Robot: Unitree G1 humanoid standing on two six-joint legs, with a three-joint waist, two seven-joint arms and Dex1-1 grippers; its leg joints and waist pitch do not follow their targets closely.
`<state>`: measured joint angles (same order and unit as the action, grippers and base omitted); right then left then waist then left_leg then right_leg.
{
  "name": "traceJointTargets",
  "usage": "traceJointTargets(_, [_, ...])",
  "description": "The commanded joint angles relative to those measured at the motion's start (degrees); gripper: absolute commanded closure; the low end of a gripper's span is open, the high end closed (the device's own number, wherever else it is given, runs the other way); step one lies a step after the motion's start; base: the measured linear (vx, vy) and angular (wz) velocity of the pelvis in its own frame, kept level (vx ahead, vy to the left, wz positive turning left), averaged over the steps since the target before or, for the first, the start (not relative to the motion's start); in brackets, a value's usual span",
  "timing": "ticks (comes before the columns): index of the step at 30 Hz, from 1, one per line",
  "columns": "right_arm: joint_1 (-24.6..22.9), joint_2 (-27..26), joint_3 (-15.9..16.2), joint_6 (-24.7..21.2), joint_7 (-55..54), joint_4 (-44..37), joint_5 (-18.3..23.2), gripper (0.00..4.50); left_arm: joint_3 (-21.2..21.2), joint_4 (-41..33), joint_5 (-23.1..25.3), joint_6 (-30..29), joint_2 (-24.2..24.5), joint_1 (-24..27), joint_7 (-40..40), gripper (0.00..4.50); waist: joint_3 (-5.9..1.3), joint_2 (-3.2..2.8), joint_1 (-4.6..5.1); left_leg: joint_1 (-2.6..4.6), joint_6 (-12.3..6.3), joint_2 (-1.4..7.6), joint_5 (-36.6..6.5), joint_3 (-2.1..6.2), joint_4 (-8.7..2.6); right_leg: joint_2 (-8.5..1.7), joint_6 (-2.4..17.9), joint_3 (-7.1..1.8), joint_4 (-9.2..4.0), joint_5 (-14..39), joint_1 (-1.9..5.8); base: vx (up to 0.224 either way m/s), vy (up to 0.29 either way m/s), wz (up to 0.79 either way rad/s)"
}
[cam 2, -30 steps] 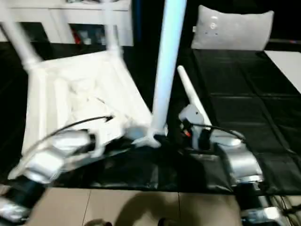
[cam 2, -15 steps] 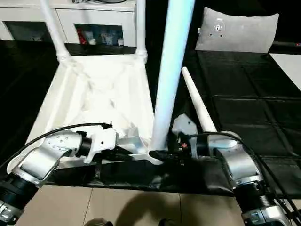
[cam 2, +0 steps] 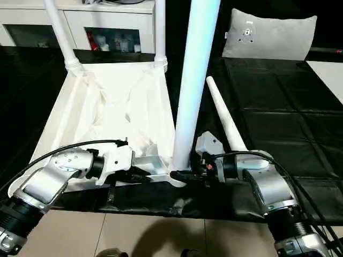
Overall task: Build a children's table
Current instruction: Rotate leg to tighten
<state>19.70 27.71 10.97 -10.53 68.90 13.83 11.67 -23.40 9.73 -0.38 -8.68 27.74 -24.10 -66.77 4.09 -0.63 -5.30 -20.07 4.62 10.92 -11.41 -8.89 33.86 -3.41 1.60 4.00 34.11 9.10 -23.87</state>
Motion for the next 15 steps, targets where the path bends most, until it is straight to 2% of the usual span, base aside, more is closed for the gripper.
traceJointTargets(1, [-1.02,-0.70,0.37,-0.20,-0.52,-0.88,0.63,1.85,-1.32,-1.73,-0.43,-0.40,-0.46,0.57,-1.07,4.50,-4.19,0.60,0.02,-0.35,-4.06,1.68,-7.33,-0.22,-3.56,-4.07,10.03,-2.66,-3.98,17.11,3.77,0.000,0.000,0.00])
traceJointTargets(4, [-2.58,-3.09,-0.39,-2.69,-2.75,-2.92,2.74,1.85,-0.22,-3.57,-2.04,-3.27,-2.23,1.49,0.97,4.50,-4.18,0.52,0.01,-0.37,-3.74,1.70,-7.92,-0.19,-3.60,-4.15,10.03,-2.63,-4.12,17.80,3.83,0.000,0.000,0.00])
traceJointTargets(5, [-2.58,-3.09,-0.39,-2.69,-2.75,-2.92,2.74,1.85,-0.22,-3.57,-2.04,-3.27,-2.23,1.49,0.97,4.50,-4.15,0.57,0.12,-0.41,-3.66,1.65,-7.98,-0.20,-3.65,-4.03,9.90,-2.63,-4.10,18.02,3.84,0.000,0.000,0.00])
traceJointTargets(7, [-2.34,-7.54,-1.35,-5.61,-10.51,-2.75,2.02,1.85,1.30,-5.14,-3.19,-8.34,-6.54,1.50,6.27,4.50,-3.99,0.24,0.34,-0.29,-3.12,1.64,-8.63,-0.19,-3.72,-3.95,9.63,-2.55,-4.33,19.52,3.64,0.000,0.000,0.00])
traceJointTargets(8, [-2.34,-7.54,-1.35,-5.61,-10.51,-2.75,2.02,1.86,1.30,-5.14,-3.19,-8.34,-6.54,1.50,6.27,4.50,-3.94,0.36,0.49,-0.29,-2.80,1.60,-9.07,-0.27,-3.70,-3.96,9.39,-2.57,-4.50,20.47,3.60,0.000,0.000,0.00])
traceJointTargets(9, [-1.95,-9.43,-1.83,-7.06,-13.62,-2.27,1.80,1.86,1.74,-5.34,-3.15,-9.96,-8.27,1.32,8.57,4.50,-4.06,0.47,0.59,-0.48,-2.26,1.40,-9.09,-0.11,-3.68,-4.03,8.46,-2.38,-4.52,22.20,3.93,0.000,0.000,0.00])
traceJointTargets(11, [-1.25,-11.91,-2.56,-8.63,-17.80,-1.36,1.41,1.86,2.21,-5.12,-2.54,-11.60,-10.40,0.86,11.70,4.50,-3.96,0.61,1.15,-0.57,-1.91,1.14,-9.60,0.02,-3.73,-3.99,6.38,-2.16,-5.10,25.95,3.84,0.000,0.000,0.00])
traceJointTargets(12, [0.16,-15.86,-4.11,-9.01,-24.76,0.74,0.39,1.86,3.62,-3.76,-1.36,-14.54,-14.29,-0.37,17.41,4.50,-4.06,0.63,1.42,-0.61,-1.81,1.11,-9.60,-0.03,-3.65,-3.97,6.21,-2.20,-5.07,26.11,3.80,0.000,0.000,0.00])
traceJointTargets(13, [0.86,-17.63,-4.83,-9.00,-28.00,1.77,-0.08,1.86,4.42,-2.91,-1.08,-15.94,-16.26,-1.12,20.32,4.50,-3.98,0.79,2.11,-0.77,-1.35,0.82,-9.27,-0.02,-3.49,-3.98,5.51,-1.95,-5.36,27.90,3.71,0.000,0.000,0.00])
traceJointTargets(15, [1.27,-18.70,-5.28,-9.04,-29.95,2.37,-0.35,1.86,4.92,-2.39,-0.97,-16.81,-17.46,-1.59,22.11,4.50,-4.11,0.84,2.40,-0.74,-1.45,0.72,-9.25,0.07,-3.41,-4.02,4.90,-1.85,-5.53,28.76,3.72,0.000,0.000,0.00])
